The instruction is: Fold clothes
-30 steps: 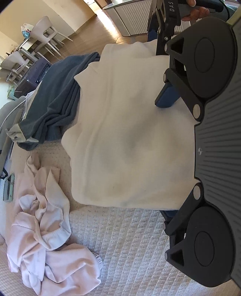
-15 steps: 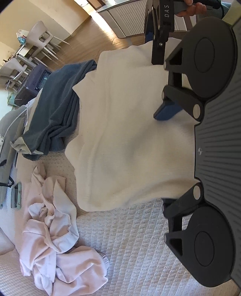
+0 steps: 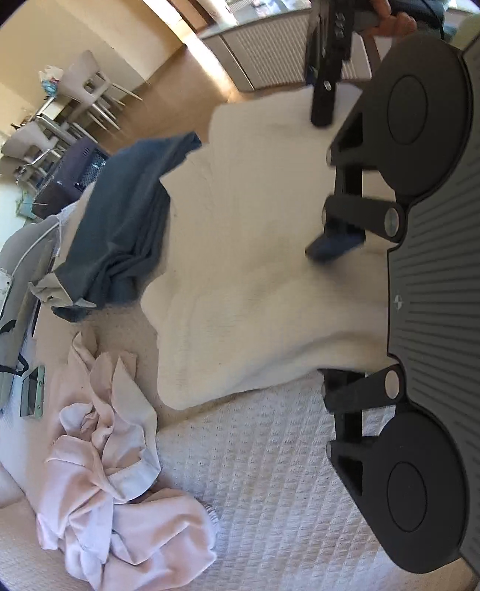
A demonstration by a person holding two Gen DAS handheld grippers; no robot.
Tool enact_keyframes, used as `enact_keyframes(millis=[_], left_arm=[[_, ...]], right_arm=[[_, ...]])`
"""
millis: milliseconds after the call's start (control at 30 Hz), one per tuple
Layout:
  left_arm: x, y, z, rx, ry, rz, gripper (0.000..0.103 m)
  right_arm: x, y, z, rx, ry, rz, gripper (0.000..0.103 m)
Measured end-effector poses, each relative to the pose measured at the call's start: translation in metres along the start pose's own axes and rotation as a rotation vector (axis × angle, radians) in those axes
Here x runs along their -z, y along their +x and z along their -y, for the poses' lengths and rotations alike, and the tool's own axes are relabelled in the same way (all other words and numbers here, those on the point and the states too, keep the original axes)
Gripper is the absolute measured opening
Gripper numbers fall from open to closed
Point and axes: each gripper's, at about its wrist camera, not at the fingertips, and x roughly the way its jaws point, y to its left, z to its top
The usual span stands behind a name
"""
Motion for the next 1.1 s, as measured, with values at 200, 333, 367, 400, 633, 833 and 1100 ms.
enact_keyframes(millis=[200,333,367,400,633,833,1100], left_arm=[[-0.006,0.017,-0.006,0.017,-0.004,-0.010,0.076],[-0.007,0.021,-0.001,0.032,0.010,0.003,0.059],[-0.006,0.017,0.002,0.036,0.014,0.007,0.048],[-0.006,0.011,0.002,0.047,0.015,0.011,0.032],[-0.014,-0.027,0.008,0.150,-0.007,0.038,0.025],[-0.050,-0.073,0.030,0.204,0.094,0.137,0.025],[-0.154,-0.072,0.066,0.146,0.171,0.260,0.025]], right_arm=[[-0.006,0.004,0.006,0.010,-0.012,-0.001,0.070],[-0.008,0.022,0.007,0.000,0.027,-0.005,0.074],[-0.008,0.023,0.004,0.010,0.023,0.000,0.073],[-0.007,0.022,0.001,0.016,0.005,0.005,0.064],[-0.005,-0.011,-0.010,0.003,-0.019,0.045,0.031],[-0.015,-0.055,-0.032,-0.001,-0.089,0.151,0.031],[-0.098,-0.073,-0.031,0.069,-0.146,0.366,0.031]])
